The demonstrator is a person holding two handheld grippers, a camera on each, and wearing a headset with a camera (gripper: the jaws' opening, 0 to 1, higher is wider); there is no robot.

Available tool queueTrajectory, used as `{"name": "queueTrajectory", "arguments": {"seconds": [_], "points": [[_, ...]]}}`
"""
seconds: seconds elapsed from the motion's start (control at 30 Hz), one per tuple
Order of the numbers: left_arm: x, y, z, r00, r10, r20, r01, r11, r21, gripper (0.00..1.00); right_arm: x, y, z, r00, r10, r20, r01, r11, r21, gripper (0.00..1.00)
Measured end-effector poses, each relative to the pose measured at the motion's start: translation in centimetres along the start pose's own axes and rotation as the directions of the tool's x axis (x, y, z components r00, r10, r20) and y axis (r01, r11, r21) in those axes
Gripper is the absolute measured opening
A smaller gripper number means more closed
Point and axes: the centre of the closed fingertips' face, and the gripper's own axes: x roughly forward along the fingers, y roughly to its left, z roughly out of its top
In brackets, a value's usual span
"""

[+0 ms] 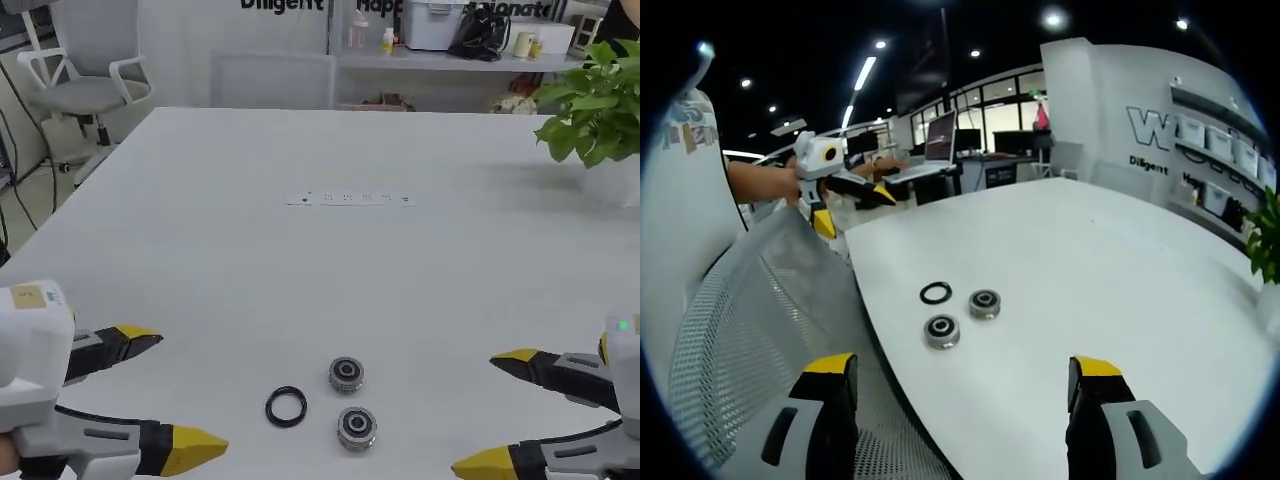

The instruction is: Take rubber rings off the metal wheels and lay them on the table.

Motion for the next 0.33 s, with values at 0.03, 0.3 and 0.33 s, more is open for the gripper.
{"name": "queueTrajectory", "arguments": {"seconds": [0.03, 0.3, 0.33], "points": [[-0.04, 0.0, 0.0, 1.0, 0.001, 0.001, -0.001, 1.0, -0.001, 0.87, -0.04, -0.02, 0.0, 1.0, -0.002, 0.002, 0.002, 1.0, 0.001, 0.86], [-0.21, 0.07, -0.07, 0.9999, 0.013, -0.001, -0.013, 1.0, 0.003, 0.87, -0.29, -0.17, 0.05, 0.9997, -0.012, 0.02, 0.012, 1.0, 0.01, 0.86], [-0.22, 0.1, -0.1, 0.9999, 0.016, -0.001, -0.016, 1.0, 0.004, 0.87, -0.33, -0.2, 0.04, 0.9997, -0.013, 0.021, 0.012, 1.0, 0.011, 0.86]]}}
